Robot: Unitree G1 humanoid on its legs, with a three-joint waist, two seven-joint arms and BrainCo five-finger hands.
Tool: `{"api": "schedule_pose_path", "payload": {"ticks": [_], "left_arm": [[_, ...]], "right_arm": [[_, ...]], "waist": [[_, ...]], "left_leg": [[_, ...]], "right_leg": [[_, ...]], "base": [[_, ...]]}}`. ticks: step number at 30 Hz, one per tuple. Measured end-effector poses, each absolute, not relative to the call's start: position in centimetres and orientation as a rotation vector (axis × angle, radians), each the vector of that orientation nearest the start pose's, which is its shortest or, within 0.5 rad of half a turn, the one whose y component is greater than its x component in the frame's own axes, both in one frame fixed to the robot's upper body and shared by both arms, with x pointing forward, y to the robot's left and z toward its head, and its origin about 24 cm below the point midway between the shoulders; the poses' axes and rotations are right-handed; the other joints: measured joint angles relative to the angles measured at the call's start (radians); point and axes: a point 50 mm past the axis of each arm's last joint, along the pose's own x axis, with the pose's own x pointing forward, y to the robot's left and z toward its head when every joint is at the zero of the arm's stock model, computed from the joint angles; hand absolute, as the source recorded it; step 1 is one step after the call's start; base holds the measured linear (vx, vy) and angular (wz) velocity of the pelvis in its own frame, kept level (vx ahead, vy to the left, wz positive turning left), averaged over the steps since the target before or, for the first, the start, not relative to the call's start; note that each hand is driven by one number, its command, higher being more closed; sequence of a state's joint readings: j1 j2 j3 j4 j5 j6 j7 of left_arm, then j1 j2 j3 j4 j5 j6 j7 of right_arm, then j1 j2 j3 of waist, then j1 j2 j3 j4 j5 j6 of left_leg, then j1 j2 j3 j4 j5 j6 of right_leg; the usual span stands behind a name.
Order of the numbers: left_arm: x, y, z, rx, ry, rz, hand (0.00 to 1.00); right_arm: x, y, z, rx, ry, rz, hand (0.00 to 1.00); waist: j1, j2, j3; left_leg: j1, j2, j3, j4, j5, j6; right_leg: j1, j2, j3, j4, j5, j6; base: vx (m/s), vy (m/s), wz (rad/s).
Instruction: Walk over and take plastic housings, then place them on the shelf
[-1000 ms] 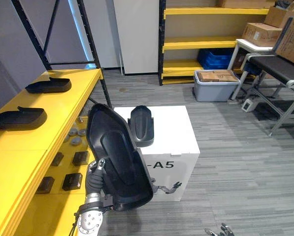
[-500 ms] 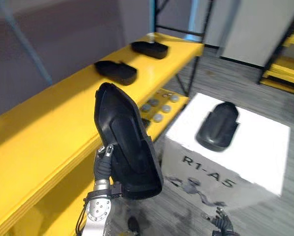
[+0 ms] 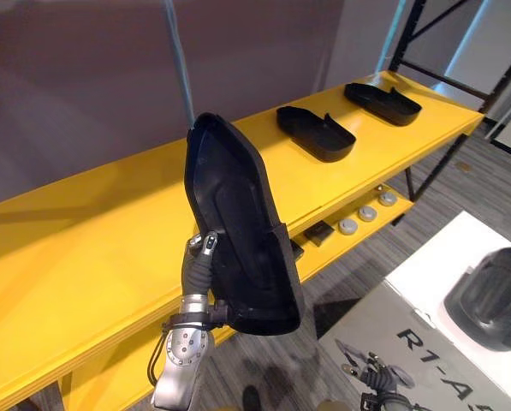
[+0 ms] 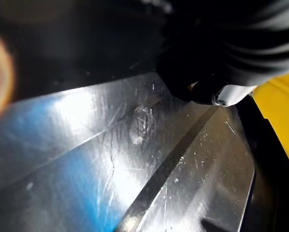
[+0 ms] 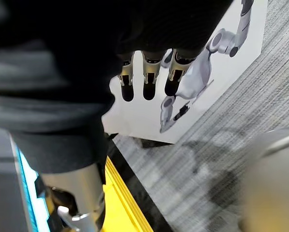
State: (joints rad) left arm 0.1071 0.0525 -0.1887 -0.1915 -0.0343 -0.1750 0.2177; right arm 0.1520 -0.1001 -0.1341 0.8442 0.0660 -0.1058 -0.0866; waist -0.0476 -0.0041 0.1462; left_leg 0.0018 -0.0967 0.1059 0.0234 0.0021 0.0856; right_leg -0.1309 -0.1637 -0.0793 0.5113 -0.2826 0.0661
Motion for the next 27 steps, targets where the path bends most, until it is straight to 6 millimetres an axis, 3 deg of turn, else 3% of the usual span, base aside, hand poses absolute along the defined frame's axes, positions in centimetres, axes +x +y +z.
{"api": "schedule_pose_path", "payload": {"ticks": [3,4,8,13,17,22,27], "left_arm": [[22.7,12.2,7.3,-0.060,-0.235,0.043,1.00],[22.7,12.1,7.3,-0.065,-0.234,0.041,1.00],[22.6,10.9,7.3,-0.111,-0.230,0.026,1.00],[22.4,9.9,7.4,-0.103,-0.231,0.010,1.00],[22.7,11.1,6.4,-0.033,-0.190,0.069,1.00],[23.9,14.0,3.8,0.122,-0.058,0.170,1.00],[26.3,16.9,4.7,0.188,-0.074,0.285,1.00]], "right_arm": [[9.4,-21.3,-14.3,-0.003,0.917,-0.333,0.00],[9.1,-20.9,-14.3,0.010,0.918,-0.332,0.00],[9.9,-20.6,-13.8,0.018,0.870,-0.328,0.00],[10.5,-19.7,-13.6,0.033,0.851,-0.304,0.00],[10.4,-19.0,-13.9,0.038,0.867,-0.269,0.00],[10.4,-18.2,-14.3,0.047,0.892,-0.235,0.00],[10.7,-18.2,-14.3,0.048,0.890,-0.220,0.00]], "waist": [[0.015,-0.021,-0.015],[0.017,-0.038,-0.026],[0.031,-0.015,-0.073],[0.047,-0.026,-0.095],[0.054,-0.034,-0.100],[0.033,-0.057,-0.111],[0.015,-0.058,-0.110]], "left_leg": [[0.015,-0.019,-0.023,0.017,-0.046,-0.010],[0.019,0.004,0.066,0.061,-0.088,-0.029],[0.002,0.056,0.076,0.135,-0.121,-0.064],[0.038,0.066,0.047,0.111,-0.118,-0.067],[0.073,0.065,0.023,0.064,-0.101,-0.088],[0.091,0.068,-0.011,0.000,-0.044,-0.087],[0.090,0.068,-0.034,-0.075,0.023,-0.084]], "right_leg": [[0.006,-0.001,0.036,-0.137,0.024,-0.008],[0.055,-0.019,0.010,-0.201,0.137,0.028],[0.122,0.015,-0.037,-0.269,0.145,0.023],[0.196,0.035,-0.067,-0.330,0.148,0.017],[0.221,0.041,-0.071,-0.355,0.158,0.003],[0.229,0.051,-0.080,-0.371,0.177,-0.012],[0.215,0.058,-0.094,-0.400,0.198,-0.013]], "base": [[0.13,-0.129,0.68],[0.18,-0.217,0.48],[0.19,-0.157,0.24],[0.14,-0.058,0.29],[0.06,-0.013,0.13],[-0.02,-0.041,0.17],[-0.14,-0.048,0.11]]}}
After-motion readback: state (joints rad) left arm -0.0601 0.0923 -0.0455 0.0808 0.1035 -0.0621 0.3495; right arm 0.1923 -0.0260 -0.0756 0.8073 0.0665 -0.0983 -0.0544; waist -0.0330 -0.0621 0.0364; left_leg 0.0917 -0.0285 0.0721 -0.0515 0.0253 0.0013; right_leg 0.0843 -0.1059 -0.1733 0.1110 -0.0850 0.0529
